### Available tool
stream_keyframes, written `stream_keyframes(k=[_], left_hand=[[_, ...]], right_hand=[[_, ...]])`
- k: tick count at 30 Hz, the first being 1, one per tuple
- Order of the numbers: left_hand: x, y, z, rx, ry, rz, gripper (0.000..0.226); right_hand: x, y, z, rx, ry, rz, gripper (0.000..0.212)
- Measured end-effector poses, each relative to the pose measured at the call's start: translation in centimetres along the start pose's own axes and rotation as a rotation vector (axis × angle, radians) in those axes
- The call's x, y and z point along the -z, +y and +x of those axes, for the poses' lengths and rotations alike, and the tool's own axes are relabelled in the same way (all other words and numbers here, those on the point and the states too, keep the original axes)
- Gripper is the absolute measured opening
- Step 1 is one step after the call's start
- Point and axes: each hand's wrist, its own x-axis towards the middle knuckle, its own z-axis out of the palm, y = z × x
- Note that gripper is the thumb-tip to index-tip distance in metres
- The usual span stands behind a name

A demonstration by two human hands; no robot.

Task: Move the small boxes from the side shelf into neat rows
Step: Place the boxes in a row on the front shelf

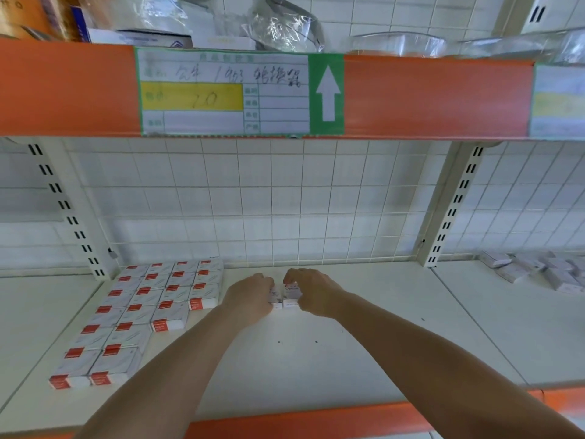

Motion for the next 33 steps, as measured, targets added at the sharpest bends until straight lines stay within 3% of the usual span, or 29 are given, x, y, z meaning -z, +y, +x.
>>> stream_keyframes(k=[6,12,21,33], left_hand=[[-0.3,-0.3,-0.4,0.051,0.006,-0.102,0.045],[-0.6,-0.3,-0.1,0.114,0.03,-0.095,0.027],[-0.7,-0.1,2.2,0.312,0.077,-0.3,0.031],[-0.8,-0.8,3.0,0.205,-0.036,-0.098,0.052]], right_hand=[[0.0,0.7,0.4,-0.092,0.043,-0.106,0.05],[-0.2,0.7,0.9,-0.145,0.066,-0.009,0.029],[-1.0,1.0,2.7,-0.228,0.123,0.285,0.04],[-0.6,1.2,3.2,-0.164,-0.006,0.279,0.056]])
